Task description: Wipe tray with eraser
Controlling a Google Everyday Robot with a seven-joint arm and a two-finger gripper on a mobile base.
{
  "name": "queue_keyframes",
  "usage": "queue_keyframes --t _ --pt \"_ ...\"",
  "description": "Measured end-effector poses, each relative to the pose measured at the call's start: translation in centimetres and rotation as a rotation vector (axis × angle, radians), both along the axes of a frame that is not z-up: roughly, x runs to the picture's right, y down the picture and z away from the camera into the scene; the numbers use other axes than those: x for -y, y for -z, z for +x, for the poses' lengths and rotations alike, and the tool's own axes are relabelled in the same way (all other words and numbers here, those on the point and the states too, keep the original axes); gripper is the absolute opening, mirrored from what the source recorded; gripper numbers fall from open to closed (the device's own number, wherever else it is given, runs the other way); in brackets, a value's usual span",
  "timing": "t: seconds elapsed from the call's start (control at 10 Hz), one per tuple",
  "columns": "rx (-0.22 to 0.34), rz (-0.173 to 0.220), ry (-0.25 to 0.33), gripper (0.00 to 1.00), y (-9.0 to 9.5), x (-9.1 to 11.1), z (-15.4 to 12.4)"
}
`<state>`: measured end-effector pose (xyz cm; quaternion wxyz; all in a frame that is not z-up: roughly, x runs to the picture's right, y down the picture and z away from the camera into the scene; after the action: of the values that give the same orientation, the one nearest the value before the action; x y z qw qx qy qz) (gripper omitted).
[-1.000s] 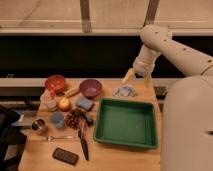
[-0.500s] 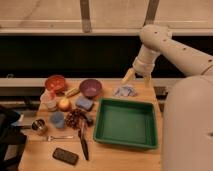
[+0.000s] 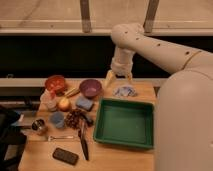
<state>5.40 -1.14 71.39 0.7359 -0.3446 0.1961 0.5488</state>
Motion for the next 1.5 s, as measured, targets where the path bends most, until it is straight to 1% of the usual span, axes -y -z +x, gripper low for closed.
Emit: queue_keyframes --t 0.1,0.2,0.4,0.5,0.8,0.9,1.0,1.1,1.3,1.4,1.5 --pt "0.040 0.002 0.061 0.80 0.8 -1.9 -2.2" --pt "0.070 -0.003 0.091 0.80 1.4 -3.1 -3.4" --pt "0.160 -0.018 0.175 0.80 3.0 -6.3 -6.6" --pt "0.181 -0.022 0.196 0.80 3.4 -7.1 -7.2" --pt "0.186 -0.023 0.199 0.80 3.5 -7.1 -7.2" --pt "0.189 -0.022 0.215 0.80 3.3 -7.2 -7.2" --pt "0.203 -0.026 0.244 0.80 3.2 -7.9 -8.0" --pt "0.227 -0.031 0.274 0.80 3.1 -8.9 -9.4" --pt "0.253 -0.055 0.313 0.80 3.5 -11.9 -11.5" --pt "0.279 -0.072 0.331 0.80 4.0 -14.4 -13.4" --pt "0.317 -0.093 0.336 0.80 4.6 -16.9 -15.5"
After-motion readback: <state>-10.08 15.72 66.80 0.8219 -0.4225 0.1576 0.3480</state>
